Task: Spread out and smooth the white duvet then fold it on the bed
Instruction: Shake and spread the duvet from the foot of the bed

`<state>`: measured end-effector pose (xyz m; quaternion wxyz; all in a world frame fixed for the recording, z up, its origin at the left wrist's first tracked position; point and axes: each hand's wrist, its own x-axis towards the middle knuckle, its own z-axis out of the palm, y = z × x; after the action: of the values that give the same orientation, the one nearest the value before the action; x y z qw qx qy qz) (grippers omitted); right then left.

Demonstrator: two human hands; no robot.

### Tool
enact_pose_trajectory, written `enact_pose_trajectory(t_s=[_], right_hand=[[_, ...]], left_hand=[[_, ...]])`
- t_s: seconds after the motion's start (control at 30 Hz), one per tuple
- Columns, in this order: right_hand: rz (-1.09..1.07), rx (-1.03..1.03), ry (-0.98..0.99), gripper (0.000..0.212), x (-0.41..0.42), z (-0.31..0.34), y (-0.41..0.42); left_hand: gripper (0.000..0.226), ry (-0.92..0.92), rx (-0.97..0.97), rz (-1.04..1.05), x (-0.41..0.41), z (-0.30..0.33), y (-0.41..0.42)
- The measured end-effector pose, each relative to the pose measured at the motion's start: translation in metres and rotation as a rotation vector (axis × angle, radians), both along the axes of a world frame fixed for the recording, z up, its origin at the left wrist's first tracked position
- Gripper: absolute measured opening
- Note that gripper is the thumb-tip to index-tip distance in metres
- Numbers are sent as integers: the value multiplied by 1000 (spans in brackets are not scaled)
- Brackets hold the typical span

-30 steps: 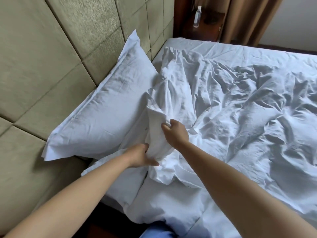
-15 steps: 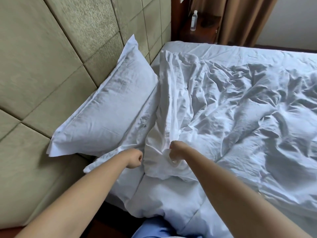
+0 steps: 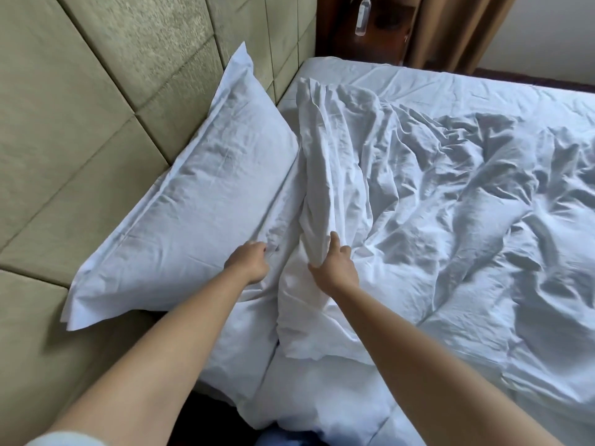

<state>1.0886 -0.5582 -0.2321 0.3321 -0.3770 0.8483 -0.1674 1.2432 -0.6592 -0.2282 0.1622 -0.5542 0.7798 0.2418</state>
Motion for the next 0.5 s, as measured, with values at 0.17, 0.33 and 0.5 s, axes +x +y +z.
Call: enact_pose_trajectory(t_s=[0.17, 0.33, 0.5], right_hand=[[56, 178, 47, 86, 2, -20, -25], [1, 243, -50, 98, 4, -47, -33], [-89, 127, 4, 78, 7, -55, -38]], left_hand=[[61, 53, 28, 6, -15, -25, -35], [86, 65, -45, 68, -31, -55, -56], [24, 90, -167, 79, -44, -63, -68]])
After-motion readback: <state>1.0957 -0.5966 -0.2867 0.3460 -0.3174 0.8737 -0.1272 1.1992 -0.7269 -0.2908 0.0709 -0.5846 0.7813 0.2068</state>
